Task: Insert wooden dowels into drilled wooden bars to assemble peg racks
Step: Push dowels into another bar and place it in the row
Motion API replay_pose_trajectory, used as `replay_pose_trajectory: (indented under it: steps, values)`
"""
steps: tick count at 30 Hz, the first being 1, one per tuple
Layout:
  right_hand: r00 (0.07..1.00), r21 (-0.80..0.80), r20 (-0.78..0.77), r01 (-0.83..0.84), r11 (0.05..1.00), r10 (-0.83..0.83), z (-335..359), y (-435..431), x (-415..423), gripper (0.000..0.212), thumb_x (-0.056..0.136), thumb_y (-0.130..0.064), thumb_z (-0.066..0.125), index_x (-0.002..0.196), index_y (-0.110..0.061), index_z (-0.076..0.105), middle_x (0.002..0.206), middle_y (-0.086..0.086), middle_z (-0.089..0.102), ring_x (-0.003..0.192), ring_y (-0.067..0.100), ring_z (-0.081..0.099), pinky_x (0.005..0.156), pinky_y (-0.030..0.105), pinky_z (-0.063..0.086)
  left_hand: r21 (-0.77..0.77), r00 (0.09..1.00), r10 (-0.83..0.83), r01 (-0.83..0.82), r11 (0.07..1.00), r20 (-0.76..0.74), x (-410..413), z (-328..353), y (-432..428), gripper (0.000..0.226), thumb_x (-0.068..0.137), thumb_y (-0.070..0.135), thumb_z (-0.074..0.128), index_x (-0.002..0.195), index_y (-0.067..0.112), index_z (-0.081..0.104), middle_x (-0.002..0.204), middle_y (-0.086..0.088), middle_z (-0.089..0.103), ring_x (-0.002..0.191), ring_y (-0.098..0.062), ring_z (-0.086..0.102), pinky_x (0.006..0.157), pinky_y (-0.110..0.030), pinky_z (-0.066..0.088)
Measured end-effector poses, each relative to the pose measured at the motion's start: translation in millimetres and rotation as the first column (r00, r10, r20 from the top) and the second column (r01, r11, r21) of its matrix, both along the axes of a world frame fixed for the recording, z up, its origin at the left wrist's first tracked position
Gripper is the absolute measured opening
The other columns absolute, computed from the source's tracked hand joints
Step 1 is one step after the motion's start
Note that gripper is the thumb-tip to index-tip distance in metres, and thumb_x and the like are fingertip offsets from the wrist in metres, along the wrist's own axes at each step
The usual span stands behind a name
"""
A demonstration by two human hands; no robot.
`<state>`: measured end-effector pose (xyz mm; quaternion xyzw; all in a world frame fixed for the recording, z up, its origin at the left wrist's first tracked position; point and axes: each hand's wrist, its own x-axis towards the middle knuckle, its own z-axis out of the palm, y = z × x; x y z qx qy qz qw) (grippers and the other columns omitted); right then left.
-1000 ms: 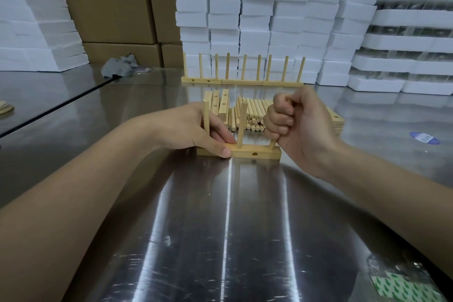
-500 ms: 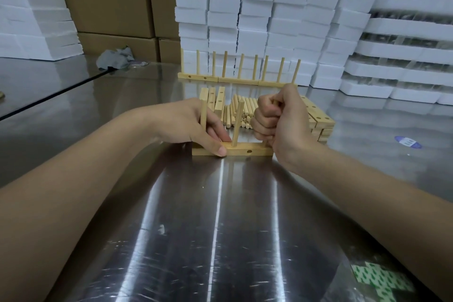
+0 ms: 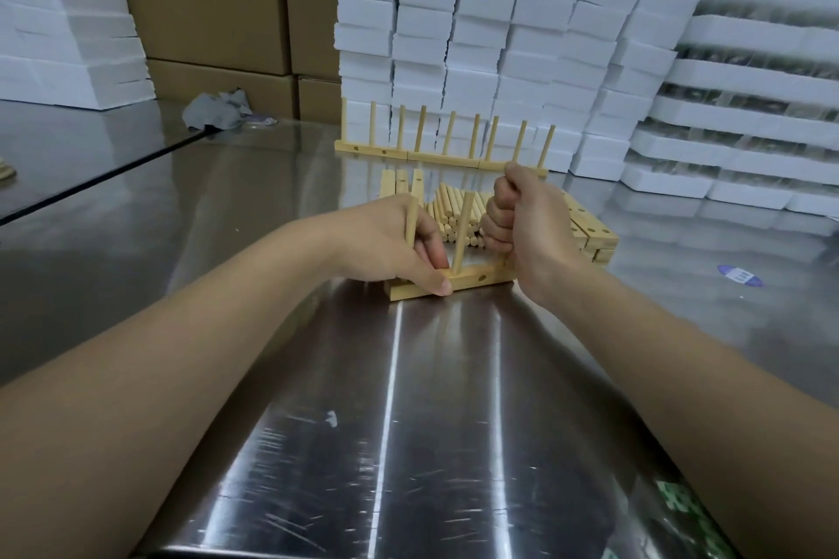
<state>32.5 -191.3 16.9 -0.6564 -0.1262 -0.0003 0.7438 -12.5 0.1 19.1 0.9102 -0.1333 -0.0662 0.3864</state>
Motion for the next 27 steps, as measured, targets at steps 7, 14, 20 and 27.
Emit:
replay_pose_trajectory:
  steps: [7,14,20,27]
  values:
    - [0.966,-0.097,0.136,0.236,0.967,-0.222,3.4,3.8,-0.6,0.042,0.114,-0.030,0.038,0.085,-0.014,0.064,0.055,-0.009,0.057,0.050,0.007,0.053,0.054,0.023,0.045,0.001,0.994,0.078,-0.079,0.997,0.073,3.3,-9.3,-12.0,0.020,0.078,0.033,0.095,0.082,0.022,0.079,0.075,0.009,0.077,0.071,-0.004,0.067,0.069,-0.024,0.047]
    - [0.975,-0.127,0.077,0.215,0.968,-0.206,5.2,5.7,4.2,0.051,0.098,-0.028,0.066,0.060,-0.027,0.031,0.055,-0.004,0.022,0.052,0.017,0.021,0.059,0.029,0.031,-0.003,0.995,0.086,-0.086,0.996,0.057,0.7,-7.7,-14.6,0.019,0.078,0.032,0.095,0.082,0.021,0.079,0.077,0.007,0.077,0.075,-0.006,0.068,0.073,-0.025,0.048]
    - [0.982,-0.142,0.141,0.148,0.979,-0.128,2.2,3.5,10.6,0.055,0.087,0.000,0.064,0.059,-0.026,0.024,0.056,-0.002,0.018,0.050,0.017,0.019,0.051,0.031,0.017,0.001,0.993,0.098,-0.098,0.995,0.063,-0.7,-7.7,-17.5,0.023,0.077,0.034,0.095,0.084,0.020,0.079,0.079,0.005,0.076,0.080,-0.013,0.070,0.074,-0.027,0.050]
    - [0.977,-0.187,0.196,0.123,0.975,-0.086,-1.0,2.3,15.0,0.050,0.086,0.002,0.060,0.059,-0.023,0.027,0.057,0.000,0.019,0.048,0.016,0.020,0.046,0.027,0.020,0.004,0.993,0.104,-0.104,0.995,0.060,-3.5,-7.1,-20.7,0.025,0.078,0.034,0.095,0.085,0.017,0.078,0.076,0.005,0.074,0.074,-0.011,0.067,0.069,-0.026,0.047]
